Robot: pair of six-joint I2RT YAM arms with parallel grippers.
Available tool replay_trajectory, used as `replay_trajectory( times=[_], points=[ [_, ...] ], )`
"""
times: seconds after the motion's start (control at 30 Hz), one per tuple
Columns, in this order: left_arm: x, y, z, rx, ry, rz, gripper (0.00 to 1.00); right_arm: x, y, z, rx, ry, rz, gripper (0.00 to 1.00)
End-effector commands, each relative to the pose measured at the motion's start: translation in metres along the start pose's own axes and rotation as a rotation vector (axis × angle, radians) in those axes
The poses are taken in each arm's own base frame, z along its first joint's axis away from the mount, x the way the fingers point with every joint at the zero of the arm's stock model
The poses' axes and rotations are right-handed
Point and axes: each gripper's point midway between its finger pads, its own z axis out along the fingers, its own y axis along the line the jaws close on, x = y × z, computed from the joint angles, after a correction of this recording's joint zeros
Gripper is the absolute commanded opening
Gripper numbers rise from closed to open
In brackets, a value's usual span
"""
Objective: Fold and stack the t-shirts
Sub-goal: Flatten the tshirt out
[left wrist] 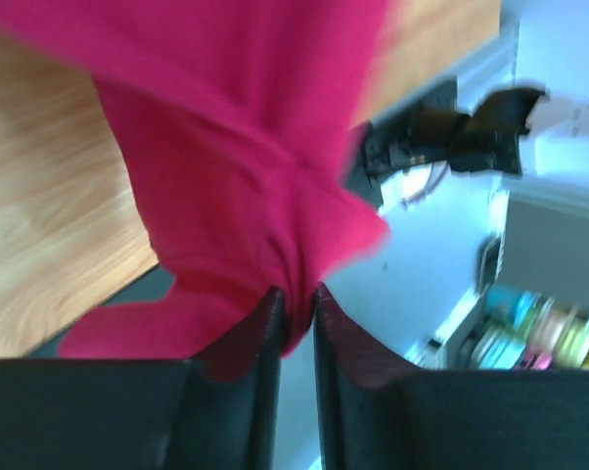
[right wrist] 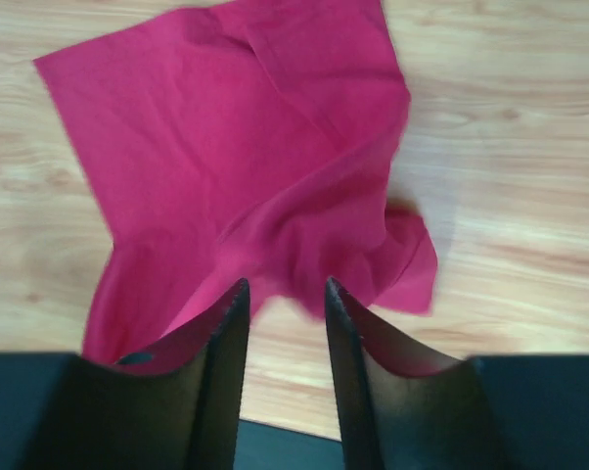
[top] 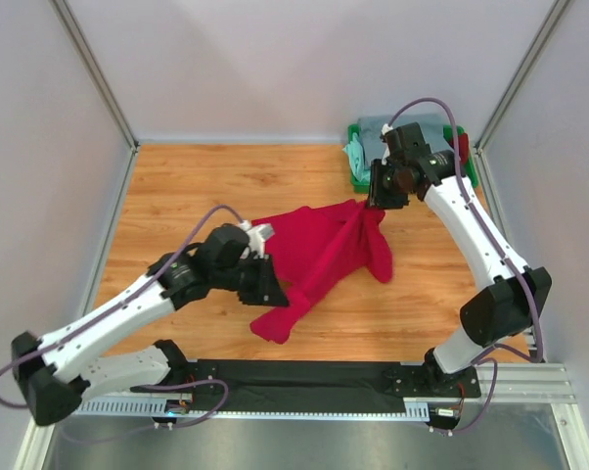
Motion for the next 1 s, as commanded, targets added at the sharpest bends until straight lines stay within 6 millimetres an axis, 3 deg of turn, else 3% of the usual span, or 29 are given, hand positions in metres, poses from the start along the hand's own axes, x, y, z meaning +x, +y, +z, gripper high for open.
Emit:
replay_trajectory(
  times=[0.0, 0.03, 0.07, 0.1, 0.13, 0.2, 0.23, 0.33, 0.37, 0.4, 0.43, 0.5, 0.57, 0.67, 0.7, 0.77, 0.8, 0.83, 0.9, 0.97],
  points=[
    [-0.012, -0.073, 0.018, 0.237, 0.052, 0.115, 0.4, -0.014, -0.029, 0.0, 0.147, -0.029, -0.092, 0.4],
    [-0.018, -0.084, 0.015, 0.267, 0.037, 0.137, 0.69, -0.012, -0.033, -0.002, 0.171, -0.012, -0.091, 0.45],
    [-0.021, -0.088, 0.014, 0.278, 0.027, 0.162, 0.77, -0.009, -0.035, -0.002, 0.18, 0.004, -0.093, 0.5],
    [-0.026, -0.088, 0.011, 0.269, -0.001, 0.178, 0.82, -0.006, -0.036, -0.006, 0.181, 0.005, -0.081, 0.52],
    [-0.031, -0.09, 0.006, 0.267, -0.026, 0.225, 0.87, 0.009, -0.037, 0.0, 0.171, 0.045, -0.072, 0.53],
    [-0.032, -0.077, -0.002, 0.215, -0.027, 0.233, 0.87, 0.026, -0.035, 0.001, 0.136, 0.063, -0.039, 0.56],
    [-0.034, -0.062, -0.003, 0.174, -0.028, 0.226, 0.85, 0.048, -0.032, 0.003, 0.091, 0.093, -0.017, 0.56],
    [-0.048, -0.027, -0.005, 0.096, -0.07, 0.158, 0.82, 0.071, -0.022, 0.001, 0.002, 0.083, 0.063, 0.57],
    [-0.053, -0.017, -0.004, 0.083, -0.075, 0.145, 0.79, 0.099, -0.021, 0.012, -0.032, 0.155, 0.092, 0.57],
    [-0.059, -0.006, 0.002, 0.058, -0.077, 0.129, 0.75, 0.106, -0.019, 0.014, -0.054, 0.162, 0.122, 0.57],
    [-0.07, 0.01, 0.006, 0.025, -0.096, 0.12, 0.69, 0.104, -0.015, 0.015, -0.079, 0.122, 0.171, 0.57],
    [-0.09, 0.026, 0.025, -0.015, -0.111, 0.125, 0.59, 0.117, -0.02, 0.027, -0.066, 0.123, 0.234, 0.53],
    [-0.114, 0.029, 0.04, -0.023, -0.15, 0.167, 0.54, 0.119, -0.023, 0.031, -0.037, 0.101, 0.319, 0.49],
    [-0.145, 0.035, 0.079, -0.032, -0.163, 0.179, 0.48, 0.121, -0.023, 0.043, -0.034, 0.085, 0.36, 0.44],
    [-0.151, 0.047, 0.1, -0.053, -0.14, 0.162, 0.46, 0.124, -0.026, 0.047, -0.017, 0.093, 0.368, 0.42],
    [-0.159, 0.059, 0.121, -0.087, -0.122, 0.129, 0.35, 0.126, -0.034, 0.054, 0.029, 0.094, 0.381, 0.4],
    [-0.165, 0.073, 0.14, -0.13, -0.09, 0.102, 0.21, 0.127, -0.036, 0.058, 0.038, 0.095, 0.382, 0.4],
    [-0.161, 0.085, 0.148, -0.169, -0.045, 0.077, 0.15, 0.128, -0.038, 0.062, 0.046, 0.092, 0.383, 0.39],
    [-0.164, 0.103, 0.169, -0.232, 0.006, 0.059, 0.1, 0.126, -0.039, 0.068, 0.038, 0.079, 0.394, 0.41],
    [-0.16, 0.122, 0.177, -0.299, 0.047, 0.055, 0.1, 0.132, -0.04, 0.075, 0.043, 0.096, 0.394, 0.49]
  ],
)
